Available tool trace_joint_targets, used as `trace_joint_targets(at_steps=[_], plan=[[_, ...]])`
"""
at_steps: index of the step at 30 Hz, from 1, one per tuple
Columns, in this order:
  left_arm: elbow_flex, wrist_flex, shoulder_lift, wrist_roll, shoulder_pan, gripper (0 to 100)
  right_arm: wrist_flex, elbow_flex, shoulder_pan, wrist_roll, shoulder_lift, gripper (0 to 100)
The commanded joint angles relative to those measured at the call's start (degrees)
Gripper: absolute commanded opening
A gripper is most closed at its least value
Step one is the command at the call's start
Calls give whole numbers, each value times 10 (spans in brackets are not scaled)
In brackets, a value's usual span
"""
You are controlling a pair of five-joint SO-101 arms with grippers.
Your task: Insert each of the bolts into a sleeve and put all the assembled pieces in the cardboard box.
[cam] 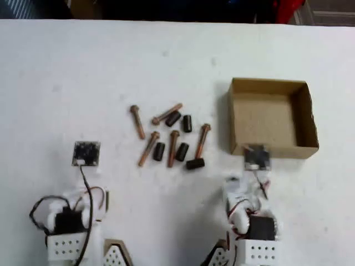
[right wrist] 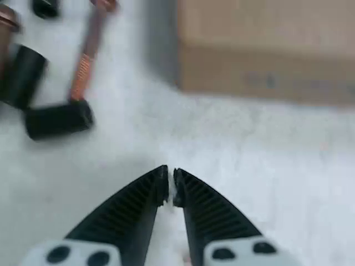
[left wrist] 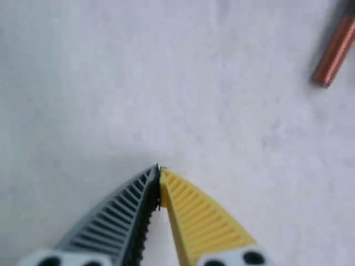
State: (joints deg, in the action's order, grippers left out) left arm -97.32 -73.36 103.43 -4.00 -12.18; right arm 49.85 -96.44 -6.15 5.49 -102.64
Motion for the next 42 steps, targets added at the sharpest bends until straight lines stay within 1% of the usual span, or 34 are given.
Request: trace_joint_targets(at_steps=[1, 6, 20, 42], plan=[[3, -4, 10, 2, -2, 23, 79, -4, -11, -6, -4, 17], [3, -4, 10, 2, -2, 23, 138, -4, -10, -6, -4, 17], [3, -4, 10, 2, -2, 23, 226, -4, -12, -6, -4, 17], [3, -4, 10, 2, -2, 23, 227, -4, -9, -4, -4, 17]])
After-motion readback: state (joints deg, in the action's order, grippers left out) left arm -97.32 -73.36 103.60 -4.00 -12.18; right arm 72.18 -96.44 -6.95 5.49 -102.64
